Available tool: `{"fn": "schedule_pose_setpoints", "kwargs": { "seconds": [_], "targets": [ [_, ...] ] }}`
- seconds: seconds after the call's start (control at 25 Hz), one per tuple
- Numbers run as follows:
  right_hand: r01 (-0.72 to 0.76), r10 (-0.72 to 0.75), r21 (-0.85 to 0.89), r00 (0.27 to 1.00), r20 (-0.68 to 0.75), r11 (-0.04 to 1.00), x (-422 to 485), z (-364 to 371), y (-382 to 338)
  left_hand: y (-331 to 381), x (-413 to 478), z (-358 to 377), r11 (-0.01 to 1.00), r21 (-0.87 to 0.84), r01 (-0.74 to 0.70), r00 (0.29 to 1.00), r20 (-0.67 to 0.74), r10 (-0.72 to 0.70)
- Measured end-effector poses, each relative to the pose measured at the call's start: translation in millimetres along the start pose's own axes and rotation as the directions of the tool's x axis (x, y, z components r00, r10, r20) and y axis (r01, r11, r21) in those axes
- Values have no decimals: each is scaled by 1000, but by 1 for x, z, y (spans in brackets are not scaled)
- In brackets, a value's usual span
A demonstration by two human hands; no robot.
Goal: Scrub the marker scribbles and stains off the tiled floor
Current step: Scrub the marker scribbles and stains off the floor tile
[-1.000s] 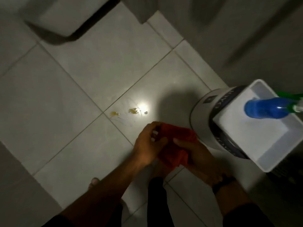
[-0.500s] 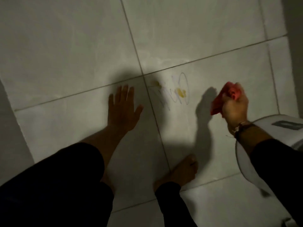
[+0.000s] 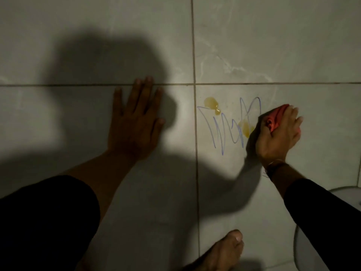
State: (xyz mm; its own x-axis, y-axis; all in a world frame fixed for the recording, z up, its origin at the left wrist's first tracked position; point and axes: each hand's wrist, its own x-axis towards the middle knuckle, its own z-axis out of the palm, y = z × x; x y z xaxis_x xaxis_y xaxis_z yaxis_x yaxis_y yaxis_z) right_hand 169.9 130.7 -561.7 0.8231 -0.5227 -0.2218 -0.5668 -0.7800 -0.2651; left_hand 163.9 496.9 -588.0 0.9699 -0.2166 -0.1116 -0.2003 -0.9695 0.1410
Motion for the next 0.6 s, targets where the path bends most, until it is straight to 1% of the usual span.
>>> {"fn": "schedule_pose_setpoints", "kwargs": {
  "seconds": [0.08, 0.16, 0.2, 0.24, 0.28, 0.36, 0.4, 0.48, 0.52, 0.6],
  "targets": [
    [-39, 38, -27, 997, -60, 999, 14, 10, -28, -2, 2, 4, 1000, -4, -6, 1000, -29, 6],
    [1, -8, -72, 994, -106, 997, 22, 21, -69, -2, 0, 8, 1000, -7, -16, 999, -38, 16],
    [74, -83, -90, 991, -106, 993, 19, 30, -90, -3, -2, 8, 1000, -1, -13, 999, -41, 13],
    [176, -188, -123, 978, -94, 977, 13, 40, -113, -3, -3, 8, 1000, 3, -13, 999, -46, 13],
    [279, -295, -164, 952, -86, 946, 3, 51, -134, -3, -3, 7, 1000, 5, -15, 999, -50, 15],
    [462, -485, -232, 873, -53, 856, -32, 73, -160, -2, 0, 5, 1000, -9, -14, 999, -43, 13],
    [538, -558, -247, 829, -18, 806, -57, 80, -161, -2, 0, 4, 1000, -26, -8, 999, -35, 7],
    [644, -641, -223, 762, 95, 732, -112, 83, -132, -2, 1, 2, 1000, -30, -2, 1000, -25, 1],
    [667, -648, -216, 745, 160, 713, -137, 78, -108, -2, 2, 1, 1000, -27, 1, 1000, -17, -2],
    [637, -576, -236, 768, 281, 734, -174, 57, -57, -2, 2, -2, 999, -35, 2, 1000, 6, -1]
  ]
}}
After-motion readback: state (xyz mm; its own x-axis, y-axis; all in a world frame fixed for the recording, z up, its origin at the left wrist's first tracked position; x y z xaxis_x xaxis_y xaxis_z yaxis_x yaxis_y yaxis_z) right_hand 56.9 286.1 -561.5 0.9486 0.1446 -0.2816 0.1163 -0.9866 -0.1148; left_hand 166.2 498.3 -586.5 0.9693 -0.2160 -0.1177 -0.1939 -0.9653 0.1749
